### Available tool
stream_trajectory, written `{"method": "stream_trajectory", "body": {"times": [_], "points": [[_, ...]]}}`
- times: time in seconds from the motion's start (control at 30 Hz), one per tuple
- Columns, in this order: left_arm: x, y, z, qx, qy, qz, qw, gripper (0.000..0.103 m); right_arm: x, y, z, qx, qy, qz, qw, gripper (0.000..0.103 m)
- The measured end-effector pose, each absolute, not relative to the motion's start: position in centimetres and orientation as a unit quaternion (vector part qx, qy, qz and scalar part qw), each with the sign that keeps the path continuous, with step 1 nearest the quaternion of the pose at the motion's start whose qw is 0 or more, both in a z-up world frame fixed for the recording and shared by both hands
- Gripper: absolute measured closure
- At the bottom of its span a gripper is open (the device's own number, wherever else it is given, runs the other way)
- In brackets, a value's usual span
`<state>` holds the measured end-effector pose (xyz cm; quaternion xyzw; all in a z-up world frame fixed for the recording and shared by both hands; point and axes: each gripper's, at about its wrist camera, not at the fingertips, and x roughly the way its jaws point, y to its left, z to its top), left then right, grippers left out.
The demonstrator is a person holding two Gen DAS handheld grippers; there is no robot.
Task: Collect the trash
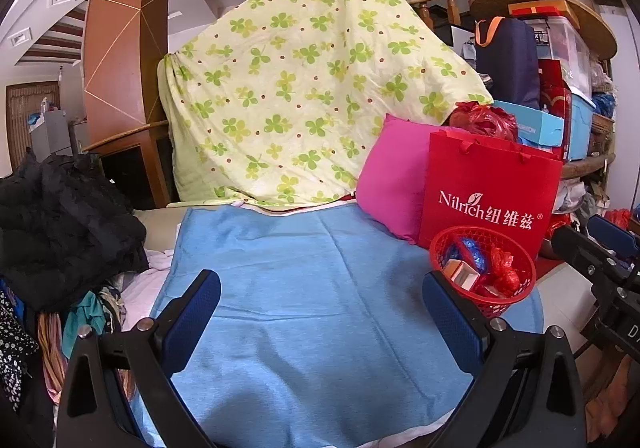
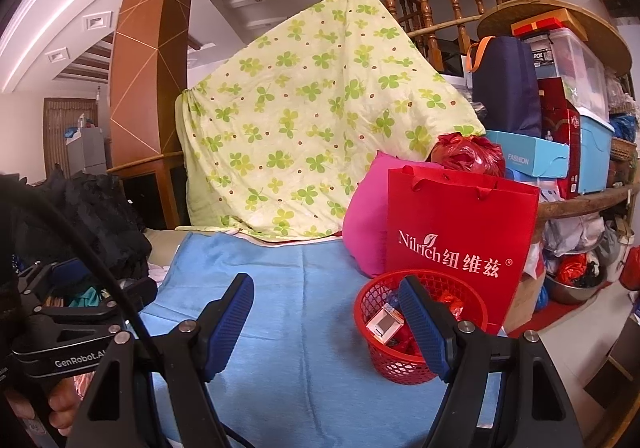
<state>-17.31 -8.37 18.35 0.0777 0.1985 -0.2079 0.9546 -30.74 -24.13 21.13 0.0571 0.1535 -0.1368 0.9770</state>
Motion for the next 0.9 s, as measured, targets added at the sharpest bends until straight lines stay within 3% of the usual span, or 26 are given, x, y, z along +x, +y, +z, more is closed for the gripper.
{"method": "stream_trajectory", "body": {"times": [0.9], "points": [[-17.3, -8.08, 18.27, 0.081, 0.198, -0.198, 0.956, 0.002, -29.86, -23.96, 21.25, 0.062, 0.158, -0.136, 0.976, 0.025]]}}
